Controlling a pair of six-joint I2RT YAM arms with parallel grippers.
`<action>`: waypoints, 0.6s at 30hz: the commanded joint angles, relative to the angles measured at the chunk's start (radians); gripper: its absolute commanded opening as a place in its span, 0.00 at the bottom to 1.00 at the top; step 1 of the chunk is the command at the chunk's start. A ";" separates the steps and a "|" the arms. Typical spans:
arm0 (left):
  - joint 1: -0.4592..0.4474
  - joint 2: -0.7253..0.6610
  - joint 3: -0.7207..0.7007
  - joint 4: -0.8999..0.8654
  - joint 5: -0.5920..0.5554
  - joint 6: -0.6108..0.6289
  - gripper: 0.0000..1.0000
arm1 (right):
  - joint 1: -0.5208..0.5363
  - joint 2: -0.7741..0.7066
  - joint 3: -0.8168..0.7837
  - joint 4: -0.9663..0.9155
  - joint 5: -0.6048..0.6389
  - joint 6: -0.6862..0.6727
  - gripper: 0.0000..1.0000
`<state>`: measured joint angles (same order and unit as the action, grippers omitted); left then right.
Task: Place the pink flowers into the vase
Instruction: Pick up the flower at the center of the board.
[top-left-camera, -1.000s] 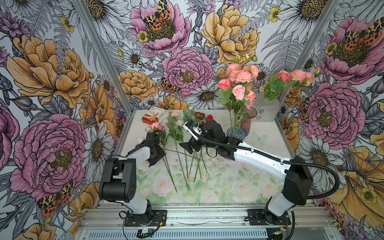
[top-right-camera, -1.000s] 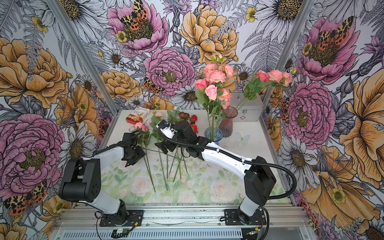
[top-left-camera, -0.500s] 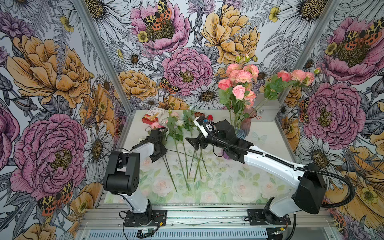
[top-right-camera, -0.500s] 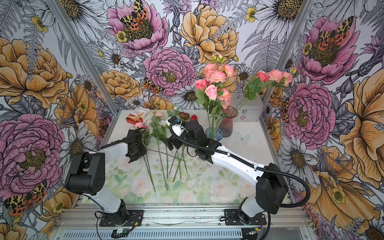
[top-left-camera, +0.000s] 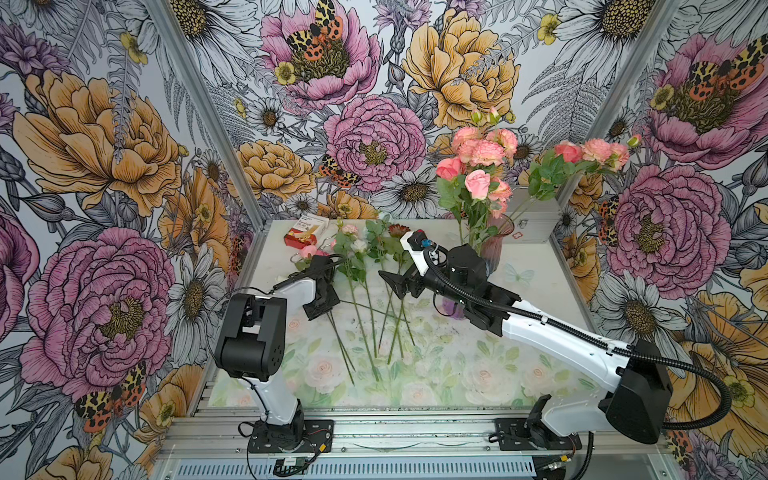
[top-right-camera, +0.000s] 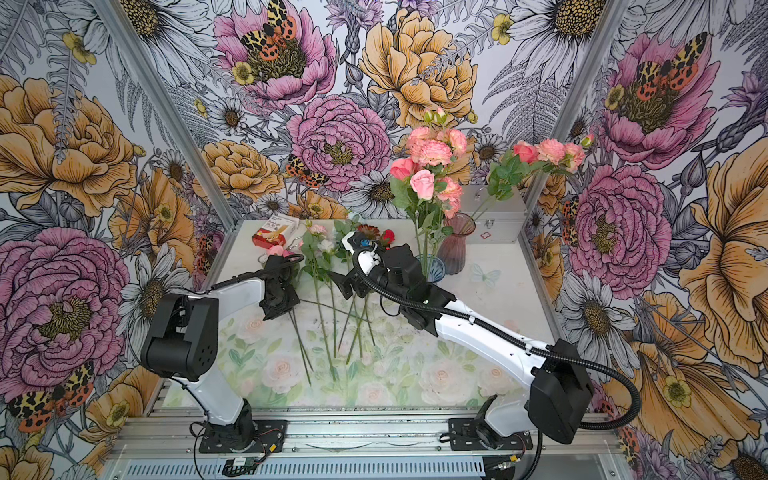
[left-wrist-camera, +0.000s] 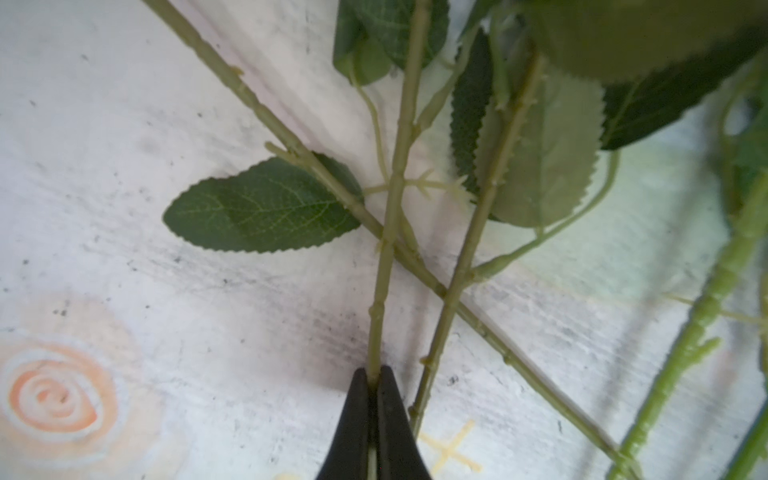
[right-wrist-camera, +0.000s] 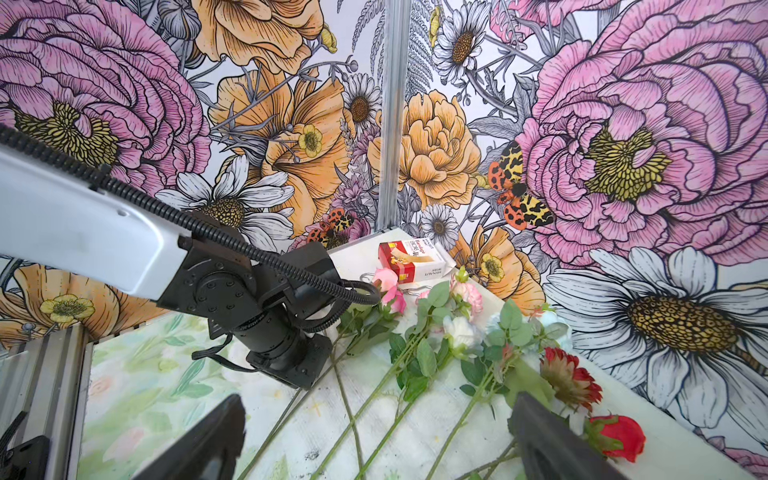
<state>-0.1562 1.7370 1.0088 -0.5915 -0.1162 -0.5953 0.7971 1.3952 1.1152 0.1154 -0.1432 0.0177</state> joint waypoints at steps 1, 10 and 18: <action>-0.017 -0.056 -0.024 -0.056 -0.041 0.004 0.00 | 0.001 -0.004 0.023 -0.018 -0.001 0.001 1.00; -0.203 -0.496 -0.055 0.030 -0.335 0.100 0.00 | 0.001 0.020 0.110 -0.120 0.029 0.028 1.00; -0.193 -0.893 -0.237 0.358 -0.268 0.189 0.00 | -0.026 0.021 0.136 -0.125 -0.010 0.072 0.99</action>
<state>-0.3611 0.8948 0.8219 -0.3916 -0.3824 -0.4618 0.7883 1.4162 1.2266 -0.0040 -0.1360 0.0528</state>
